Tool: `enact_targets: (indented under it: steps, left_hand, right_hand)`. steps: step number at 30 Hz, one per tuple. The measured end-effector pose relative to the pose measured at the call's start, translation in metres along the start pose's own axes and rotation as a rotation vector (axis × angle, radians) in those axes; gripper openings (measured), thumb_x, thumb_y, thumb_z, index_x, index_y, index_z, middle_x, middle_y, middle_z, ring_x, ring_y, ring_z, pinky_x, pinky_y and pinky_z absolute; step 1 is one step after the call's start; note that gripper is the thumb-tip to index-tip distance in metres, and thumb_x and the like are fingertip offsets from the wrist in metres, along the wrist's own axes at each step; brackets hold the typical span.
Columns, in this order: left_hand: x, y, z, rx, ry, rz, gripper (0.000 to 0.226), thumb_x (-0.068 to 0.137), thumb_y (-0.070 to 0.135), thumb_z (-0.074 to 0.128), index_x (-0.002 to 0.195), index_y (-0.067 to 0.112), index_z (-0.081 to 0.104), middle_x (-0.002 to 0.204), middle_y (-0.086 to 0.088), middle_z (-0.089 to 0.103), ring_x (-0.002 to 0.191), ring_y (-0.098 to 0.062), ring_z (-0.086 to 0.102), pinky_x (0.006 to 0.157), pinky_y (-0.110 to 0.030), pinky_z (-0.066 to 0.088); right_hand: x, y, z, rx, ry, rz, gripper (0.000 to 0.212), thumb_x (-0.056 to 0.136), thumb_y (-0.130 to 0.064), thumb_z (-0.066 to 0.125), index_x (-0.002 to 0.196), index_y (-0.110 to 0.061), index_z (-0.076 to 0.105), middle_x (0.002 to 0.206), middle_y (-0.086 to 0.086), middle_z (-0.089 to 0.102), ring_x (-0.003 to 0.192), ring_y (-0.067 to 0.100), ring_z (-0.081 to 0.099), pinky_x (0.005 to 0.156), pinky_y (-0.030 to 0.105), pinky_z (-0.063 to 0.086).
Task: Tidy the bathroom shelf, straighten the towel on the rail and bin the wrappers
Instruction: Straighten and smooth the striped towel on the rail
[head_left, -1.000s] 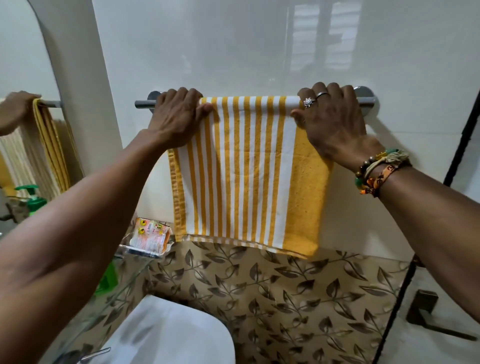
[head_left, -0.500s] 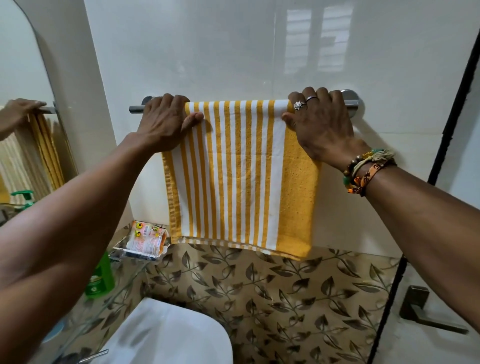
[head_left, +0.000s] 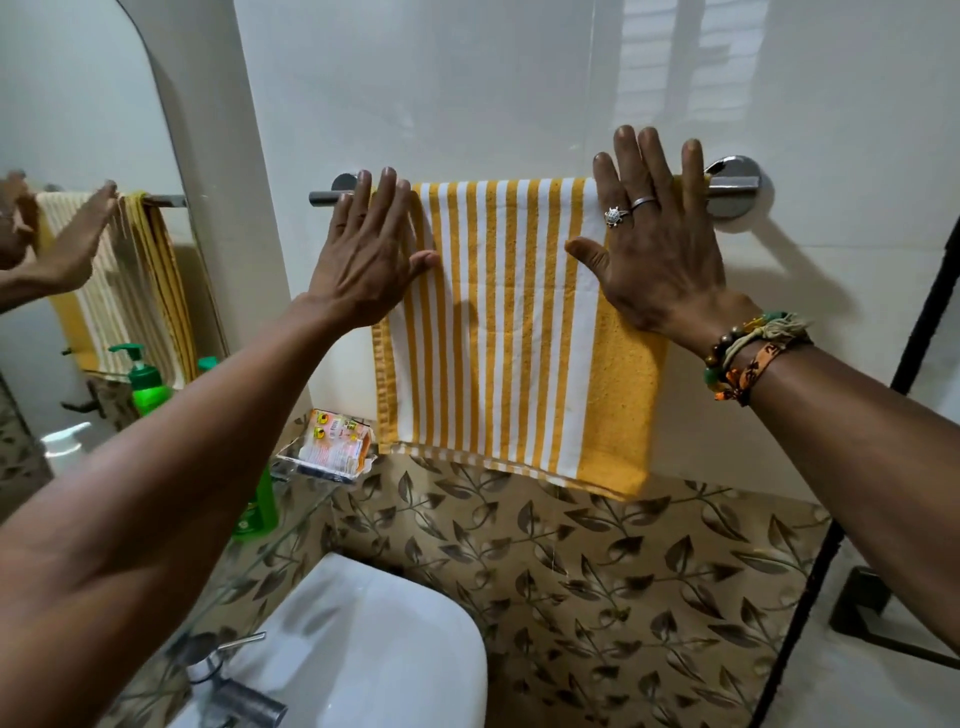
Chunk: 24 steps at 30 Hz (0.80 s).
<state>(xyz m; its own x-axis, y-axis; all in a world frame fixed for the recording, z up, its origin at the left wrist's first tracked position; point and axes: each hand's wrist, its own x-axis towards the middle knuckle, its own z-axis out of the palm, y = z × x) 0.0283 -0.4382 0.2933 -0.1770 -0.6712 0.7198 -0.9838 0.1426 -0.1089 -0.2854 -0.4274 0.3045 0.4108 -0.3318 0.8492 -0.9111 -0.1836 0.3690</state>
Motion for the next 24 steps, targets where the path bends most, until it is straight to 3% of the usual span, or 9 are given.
enact_targets:
  steps: [7, 12, 17, 20, 24]
  left_hand:
    - [-0.011, 0.03, 0.005, 0.008, 0.067, 0.065, 0.086, 0.097, 0.066, 0.019, 0.158, 0.009, 0.0, 0.167, -0.013, -0.006, 0.153, -0.03, -0.01, 0.125, -0.045, -0.003]
    - [-0.027, 0.055, 0.013, 0.045, 0.183, 0.141, 0.079, 0.102, 0.058, 0.026, 0.158, 0.004, 0.01, 0.166, -0.019, 0.005, 0.153, -0.036, 0.001, 0.125, -0.048, 0.002]
    - [-0.048, 0.084, 0.021, 0.104, 0.278, 0.198, 0.078, 0.102, 0.057, 0.035, 0.155, 0.001, 0.02, 0.163, -0.024, 0.016, 0.151, -0.042, 0.012, 0.124, -0.052, 0.007]
    - [-0.06, 0.099, 0.023, 0.14, 0.302, 0.202, 0.077, 0.101, 0.056, 0.036, 0.154, 0.002, 0.024, 0.162, -0.025, 0.02, 0.151, -0.04, 0.009, 0.123, -0.054, 0.01]
    - [-0.076, 0.115, 0.027, 0.178, 0.279, 0.17, 0.075, 0.101, 0.053, 0.04, 0.155, 0.002, 0.025, 0.162, -0.025, 0.019, 0.148, -0.033, -0.002, 0.123, -0.053, 0.006]
  right_hand:
    - [-0.013, -0.021, -0.002, 0.051, 0.059, -0.029, 0.079, 0.1, -0.059, 0.028, 0.155, -0.005, 0.014, 0.163, 0.02, 0.008, 0.151, 0.036, 0.006, 0.12, 0.059, 0.004]
    - [-0.03, -0.036, 0.002, 0.109, 0.132, -0.045, 0.079, 0.101, -0.06, 0.03, 0.155, -0.003, 0.018, 0.162, 0.021, 0.014, 0.15, 0.037, 0.011, 0.12, 0.058, 0.008]
    - [-0.048, -0.046, 0.011, 0.225, 0.256, -0.041, 0.083, 0.096, -0.066, 0.033, 0.15, -0.003, 0.028, 0.155, 0.025, 0.03, 0.145, 0.036, 0.016, 0.121, 0.042, -0.004]
    - [-0.059, -0.048, 0.016, 0.272, 0.267, -0.067, 0.085, 0.093, -0.066, 0.042, 0.149, -0.004, 0.029, 0.153, 0.026, 0.033, 0.143, 0.036, 0.019, 0.12, 0.038, -0.011]
    - [-0.07, -0.049, 0.021, 0.356, 0.191, -0.076, 0.089, 0.094, -0.072, 0.024, 0.152, -0.004, 0.027, 0.157, 0.025, 0.026, 0.147, 0.037, 0.017, 0.12, 0.056, 0.01]
